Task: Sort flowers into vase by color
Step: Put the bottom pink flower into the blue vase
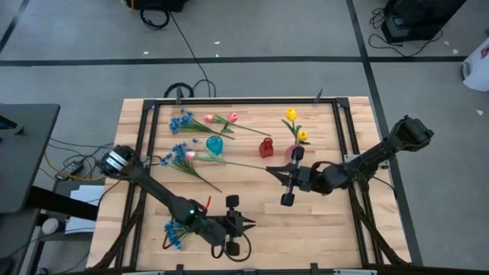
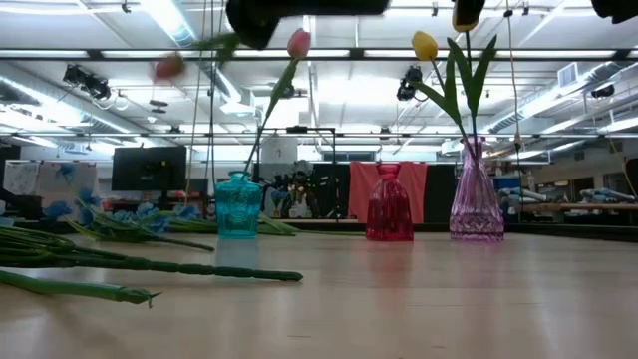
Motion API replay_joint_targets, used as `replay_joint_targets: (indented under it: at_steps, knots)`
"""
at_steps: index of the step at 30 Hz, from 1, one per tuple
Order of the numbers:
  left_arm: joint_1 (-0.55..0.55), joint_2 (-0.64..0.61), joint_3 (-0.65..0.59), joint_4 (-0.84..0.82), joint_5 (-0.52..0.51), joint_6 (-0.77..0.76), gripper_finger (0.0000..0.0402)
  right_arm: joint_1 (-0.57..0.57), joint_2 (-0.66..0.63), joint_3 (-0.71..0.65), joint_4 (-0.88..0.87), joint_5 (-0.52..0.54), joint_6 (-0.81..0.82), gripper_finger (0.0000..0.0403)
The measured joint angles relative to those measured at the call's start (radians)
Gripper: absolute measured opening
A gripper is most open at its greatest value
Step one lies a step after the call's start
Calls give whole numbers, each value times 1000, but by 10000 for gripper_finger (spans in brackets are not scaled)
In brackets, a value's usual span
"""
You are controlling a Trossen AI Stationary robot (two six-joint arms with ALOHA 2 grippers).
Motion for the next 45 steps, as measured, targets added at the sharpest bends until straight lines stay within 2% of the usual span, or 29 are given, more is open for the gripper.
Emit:
replay_joint_targets:
  at_steps: [4, 6, 10, 15, 18, 22, 25, 30, 37, 41, 45]
  knots:
    - [9, 56, -6, 138, -11, 67, 46, 16, 0, 0, 87, 33, -73, 11]
    - [22, 72, -40, 275, 7, 109, 46, 26, 0, 0, 130, 39, -107, 11]
    - [72, 81, -187, 609, 65, 158, 46, 46, 0, 0, 189, 44, -167, 11]
    - [145, 81, -377, 1129, 77, 236, 46, 56, 0, 0, 200, 44, -166, 16]
    - [183, 79, -438, 1357, 79, 273, 46, 56, 1, 0, 210, 39, -166, 21]
    - [235, 65, -424, 1360, 75, 262, 51, 56, 1, 0, 254, -2, -183, 16]
    - [261, 63, -385, 1361, 114, 269, 66, 56, 1, -1, 268, -20, -189, 14]
    - [271, 64, -295, 1361, 140, 386, 96, 59, 1, -1, 269, -7, -199, 17]
    - [277, 62, -149, 1362, 159, 551, 122, 93, 1, -1, 344, 18, -295, 17]
    - [302, 62, -109, 1362, 170, 534, 137, 116, 0, -1, 395, 20, -356, 17]
    - [326, 62, -80, 1362, 240, 498, 142, 123, 0, -1, 404, 21, -380, 17]
